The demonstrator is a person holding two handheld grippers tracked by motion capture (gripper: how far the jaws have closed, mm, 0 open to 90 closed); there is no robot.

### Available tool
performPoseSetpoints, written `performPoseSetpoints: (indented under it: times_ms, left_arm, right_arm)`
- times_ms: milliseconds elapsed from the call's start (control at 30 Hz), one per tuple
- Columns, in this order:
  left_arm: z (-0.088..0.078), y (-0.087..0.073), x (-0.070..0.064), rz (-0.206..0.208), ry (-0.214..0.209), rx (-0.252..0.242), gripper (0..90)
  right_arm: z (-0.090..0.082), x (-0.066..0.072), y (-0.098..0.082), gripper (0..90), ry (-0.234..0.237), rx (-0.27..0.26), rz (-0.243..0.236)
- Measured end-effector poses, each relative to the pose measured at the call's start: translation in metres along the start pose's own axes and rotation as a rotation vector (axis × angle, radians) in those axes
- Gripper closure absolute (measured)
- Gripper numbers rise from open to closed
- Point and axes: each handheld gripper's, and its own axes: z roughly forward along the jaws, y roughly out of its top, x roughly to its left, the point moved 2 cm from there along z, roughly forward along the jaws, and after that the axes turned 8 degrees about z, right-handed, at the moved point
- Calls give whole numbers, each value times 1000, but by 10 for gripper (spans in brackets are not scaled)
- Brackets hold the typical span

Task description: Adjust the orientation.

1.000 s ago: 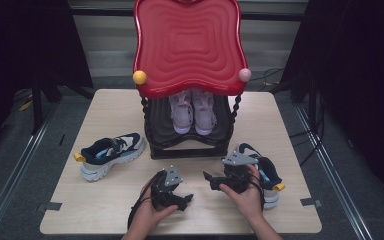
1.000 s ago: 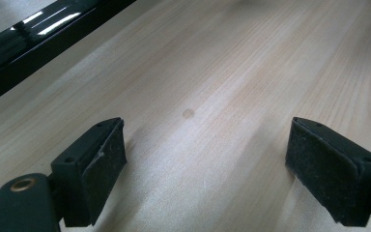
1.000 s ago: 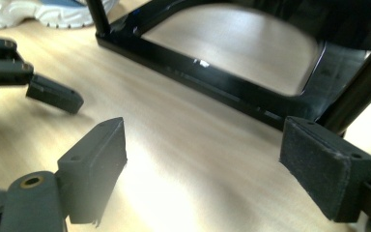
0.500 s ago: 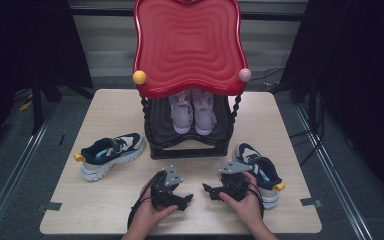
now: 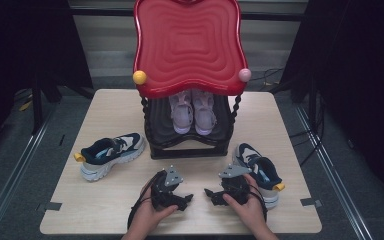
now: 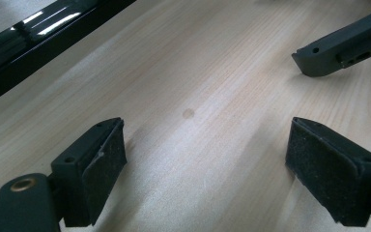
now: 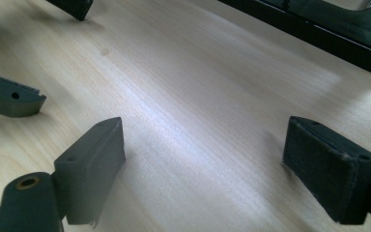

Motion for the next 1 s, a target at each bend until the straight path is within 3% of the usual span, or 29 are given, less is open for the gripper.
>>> performPoseSetpoints:
  times_ms: [567,1000]
  left_arm:
    - [-2,-1,2,-1,10,3,155]
    - [-19,-1,17,-67,-7,13,156]
  right_arm:
    - [1,0,0,133,0,1,-4]
    - [0,0,0,132,2,2,-4]
